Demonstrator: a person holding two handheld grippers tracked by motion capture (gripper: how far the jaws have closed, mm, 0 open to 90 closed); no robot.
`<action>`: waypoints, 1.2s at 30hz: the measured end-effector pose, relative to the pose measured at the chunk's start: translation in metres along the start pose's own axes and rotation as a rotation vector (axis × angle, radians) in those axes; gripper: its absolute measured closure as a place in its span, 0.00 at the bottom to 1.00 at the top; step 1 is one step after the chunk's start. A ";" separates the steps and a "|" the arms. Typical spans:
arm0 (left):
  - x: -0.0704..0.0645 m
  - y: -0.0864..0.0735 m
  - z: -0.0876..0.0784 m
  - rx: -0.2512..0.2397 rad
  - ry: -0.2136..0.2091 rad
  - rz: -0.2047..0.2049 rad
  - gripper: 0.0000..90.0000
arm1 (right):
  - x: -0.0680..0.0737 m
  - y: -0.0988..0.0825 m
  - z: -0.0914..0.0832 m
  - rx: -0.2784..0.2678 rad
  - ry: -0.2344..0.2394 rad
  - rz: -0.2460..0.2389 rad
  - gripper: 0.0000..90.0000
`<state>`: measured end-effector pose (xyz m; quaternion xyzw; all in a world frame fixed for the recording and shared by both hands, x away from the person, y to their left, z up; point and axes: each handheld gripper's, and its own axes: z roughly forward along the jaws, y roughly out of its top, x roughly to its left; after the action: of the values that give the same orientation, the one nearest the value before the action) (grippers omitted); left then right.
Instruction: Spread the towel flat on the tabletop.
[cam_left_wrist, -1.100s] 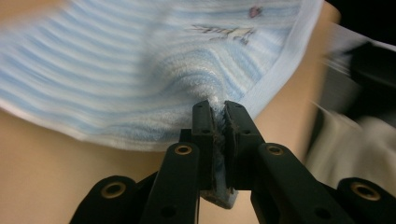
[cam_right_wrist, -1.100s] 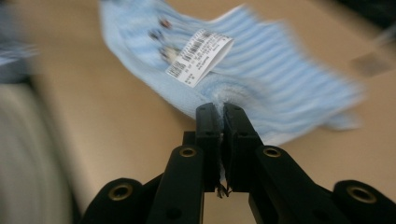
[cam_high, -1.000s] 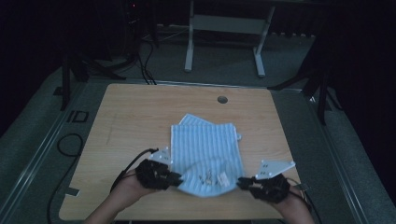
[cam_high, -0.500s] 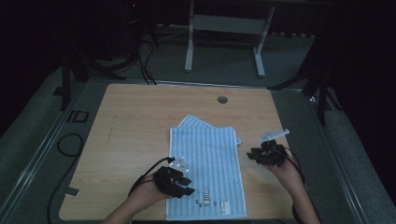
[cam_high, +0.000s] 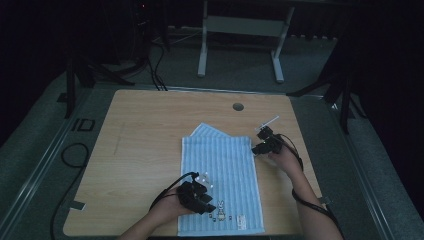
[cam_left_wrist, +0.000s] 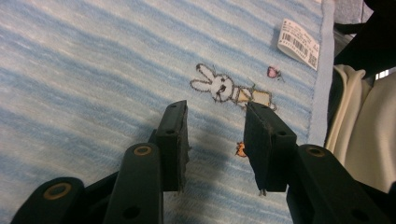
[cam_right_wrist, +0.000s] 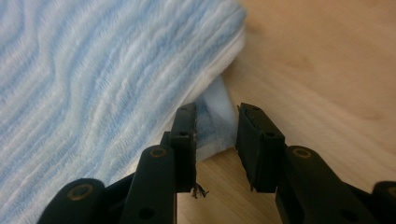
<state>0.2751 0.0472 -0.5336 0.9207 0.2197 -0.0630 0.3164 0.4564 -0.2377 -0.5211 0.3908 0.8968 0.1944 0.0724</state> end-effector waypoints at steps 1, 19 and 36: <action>0.000 -0.001 0.001 0.006 -0.004 0.000 0.66 | 0.001 0.001 0.000 0.004 -0.009 -0.009 0.85; -0.001 -0.007 0.004 0.003 -0.045 -0.008 0.66 | -0.047 0.060 -0.064 -0.141 -0.157 0.012 0.96; 0.009 -0.006 -0.006 -0.028 -0.071 -0.037 0.64 | -0.014 0.024 -0.030 -0.095 -0.052 0.023 0.87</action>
<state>0.2799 0.0587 -0.5344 0.9091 0.2263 -0.0986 0.3355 0.4737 -0.2422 -0.4849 0.4022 0.8798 0.2274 0.1119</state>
